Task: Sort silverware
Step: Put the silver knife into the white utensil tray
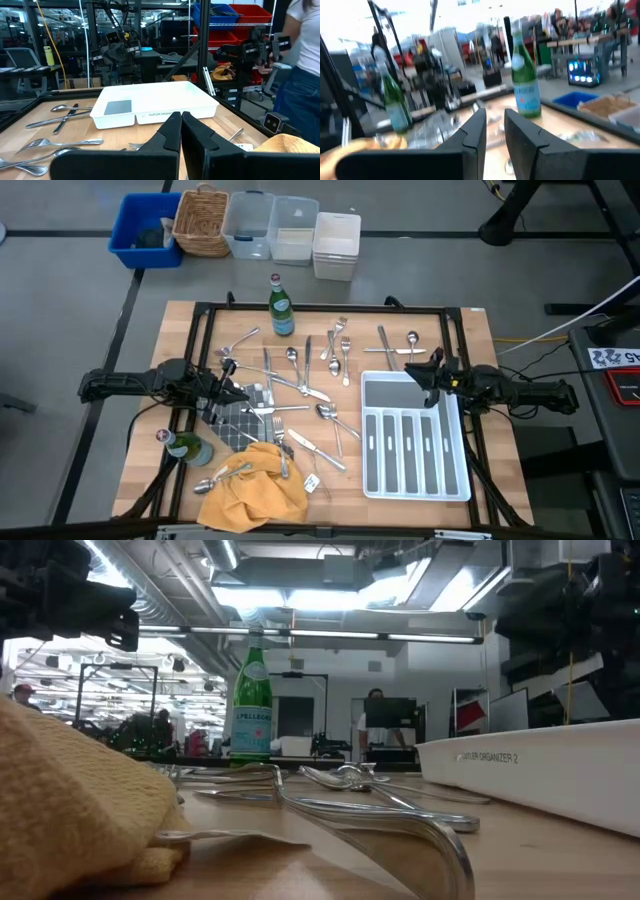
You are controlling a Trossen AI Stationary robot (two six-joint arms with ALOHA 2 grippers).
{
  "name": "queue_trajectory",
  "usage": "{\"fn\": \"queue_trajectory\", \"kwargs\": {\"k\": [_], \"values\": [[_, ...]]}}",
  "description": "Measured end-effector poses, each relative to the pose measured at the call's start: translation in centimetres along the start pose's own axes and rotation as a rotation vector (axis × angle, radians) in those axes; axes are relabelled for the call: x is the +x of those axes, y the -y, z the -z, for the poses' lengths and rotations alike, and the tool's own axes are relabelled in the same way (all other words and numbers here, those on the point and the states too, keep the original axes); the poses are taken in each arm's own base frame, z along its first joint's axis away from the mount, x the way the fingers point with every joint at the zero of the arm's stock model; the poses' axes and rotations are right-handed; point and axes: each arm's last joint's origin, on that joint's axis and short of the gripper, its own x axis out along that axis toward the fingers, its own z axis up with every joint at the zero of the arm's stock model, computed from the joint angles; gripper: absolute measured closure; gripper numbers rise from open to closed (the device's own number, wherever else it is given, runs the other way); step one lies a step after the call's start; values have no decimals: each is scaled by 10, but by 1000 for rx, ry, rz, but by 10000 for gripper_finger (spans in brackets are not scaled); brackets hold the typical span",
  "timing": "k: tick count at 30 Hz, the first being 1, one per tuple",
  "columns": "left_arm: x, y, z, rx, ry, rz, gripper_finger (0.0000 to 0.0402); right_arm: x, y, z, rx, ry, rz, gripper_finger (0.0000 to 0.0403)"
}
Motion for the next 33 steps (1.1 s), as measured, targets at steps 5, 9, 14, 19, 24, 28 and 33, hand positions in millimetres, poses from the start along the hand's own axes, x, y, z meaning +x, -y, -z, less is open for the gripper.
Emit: {"fn": "queue_trajectory", "kwargs": {"k": [5, 9, 14, 19, 24, 28, 33], "values": [[0, 0, 0, 0, 0, 0, 402, -1, 1, -13, 80, 135, 93, 331], [0, 0, 0, 0, 0, 0, 401, -3, 3, -27, 129, 207, 191, 331], [0, 0, 0, 0, 0, 0, 402, -7, 3, -49, 173, 292, 314, 331], [0, 0, 0, 0, 0, 0, 402, -4, 1, -70, 181, 308, 423, 331], [0, 0, 0, 0, 0, 0, 402, 11, -3, -85, 143, 247, 552, 331], [0, 0, 0, 0, 0, 0, 401, 31, -9, -93, 148, 176, 637, 331], [0, 0, 0, 7, 0, 0, 402, 54, -16, -98, 203, 50, 708, 331]]}}
